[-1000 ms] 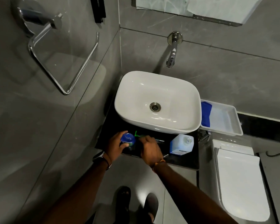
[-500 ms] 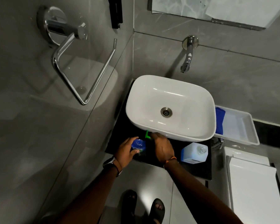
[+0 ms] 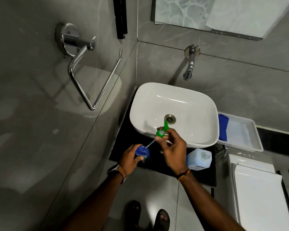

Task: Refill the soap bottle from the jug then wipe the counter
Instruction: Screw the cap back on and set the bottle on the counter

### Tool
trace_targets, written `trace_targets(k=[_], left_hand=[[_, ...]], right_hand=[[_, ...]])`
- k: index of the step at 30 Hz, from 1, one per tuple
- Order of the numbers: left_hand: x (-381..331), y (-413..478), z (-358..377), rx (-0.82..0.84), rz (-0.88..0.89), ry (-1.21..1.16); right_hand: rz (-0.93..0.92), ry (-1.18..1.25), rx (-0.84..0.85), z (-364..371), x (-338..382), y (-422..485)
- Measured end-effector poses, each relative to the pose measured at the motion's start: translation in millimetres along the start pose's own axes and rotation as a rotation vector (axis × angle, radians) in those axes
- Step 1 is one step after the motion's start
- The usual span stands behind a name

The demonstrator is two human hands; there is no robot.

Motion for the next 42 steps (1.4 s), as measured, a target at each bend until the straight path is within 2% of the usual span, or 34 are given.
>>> trace_targets(k=[4,11,18,23,26,30,35,37,39,42], left_hand=[[-2,1,-2,-0.005,0.034,0.022],[-1,2,-2,0.017,0.021,0.004],[0,4,-3,0.036,0.011,0.024],[-2,6,-5,0.043,0.018,0.032],[-1,6,-4,0.042,0.015,0.034],[1,5,-3,0.016,0.004,0.03],[1,5,-4,0.005,0.002,0.004],[3,7,-3,0.012,-0.025,-0.035],[4,8,-2,0.015,-0.036,-0.05],[6,8,-1,0.014,-0.033,-0.045]], right_hand=[[-0.014,-0.069,0.115,17,-14,-5],[-0.114,-0.45,0.365,38,-38,-3],[-0.086,-0.611,0.505,45,-57,4],[-0.119,-0.729,0.503,47,-59,16],[-0.042,-0.709,0.479,45,-63,19],[-0.034,-0.712,0.422,44,-68,10],[0.017,-0.643,0.23,27,-82,-5],[0.016,-0.519,0.254,23,-85,-8],[0.009,-0.414,0.362,25,-87,-8],[-0.02,-0.416,0.42,27,-85,-7]])
Point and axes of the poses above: each hand's wrist, its own y-axis towards the middle knuckle, its own z-axis out of the palm, x = y × z, the point moved 5 cm from there along y, towards the middle knuckle
